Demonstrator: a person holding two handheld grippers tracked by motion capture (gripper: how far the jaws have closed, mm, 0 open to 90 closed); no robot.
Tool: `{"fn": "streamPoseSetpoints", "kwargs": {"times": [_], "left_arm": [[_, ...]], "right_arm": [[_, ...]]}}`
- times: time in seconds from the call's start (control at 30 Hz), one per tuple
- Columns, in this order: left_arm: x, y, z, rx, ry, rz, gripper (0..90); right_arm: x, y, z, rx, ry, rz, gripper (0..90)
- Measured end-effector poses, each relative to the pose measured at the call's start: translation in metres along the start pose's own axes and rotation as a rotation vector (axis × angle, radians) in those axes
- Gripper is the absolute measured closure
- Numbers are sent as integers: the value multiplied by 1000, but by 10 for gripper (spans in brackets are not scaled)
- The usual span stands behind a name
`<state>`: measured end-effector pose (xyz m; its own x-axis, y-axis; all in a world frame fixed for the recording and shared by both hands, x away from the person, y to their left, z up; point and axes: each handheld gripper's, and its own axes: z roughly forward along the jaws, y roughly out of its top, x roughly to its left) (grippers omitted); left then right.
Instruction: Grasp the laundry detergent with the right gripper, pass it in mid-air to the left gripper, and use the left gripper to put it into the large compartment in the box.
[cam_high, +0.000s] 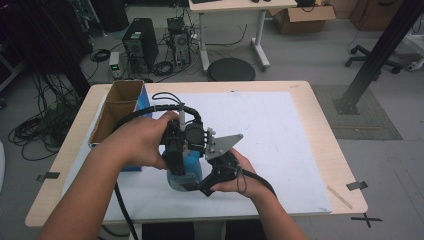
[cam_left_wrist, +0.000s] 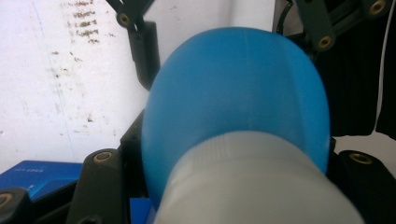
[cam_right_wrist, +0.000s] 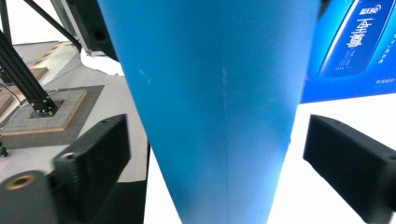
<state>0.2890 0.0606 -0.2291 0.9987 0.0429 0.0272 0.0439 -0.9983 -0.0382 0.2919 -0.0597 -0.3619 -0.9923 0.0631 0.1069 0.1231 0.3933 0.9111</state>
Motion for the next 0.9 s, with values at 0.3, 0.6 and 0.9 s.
{"fn": "streamPoseSetpoints", "kwargs": {"times": [0.3, 0.6, 0.9], "left_arm": [[3, 1, -5, 3, 8, -32, 391], [19, -13, -20, 18, -18, -208, 390], [43, -42, -52, -34, -11, -492, 390]], "right_arm": [[1, 0, -16, 5, 15, -10, 4], [-2, -6, -73, 48, -74, -13, 4], [-10, -9, -130, 184, -217, 2, 7]]}}
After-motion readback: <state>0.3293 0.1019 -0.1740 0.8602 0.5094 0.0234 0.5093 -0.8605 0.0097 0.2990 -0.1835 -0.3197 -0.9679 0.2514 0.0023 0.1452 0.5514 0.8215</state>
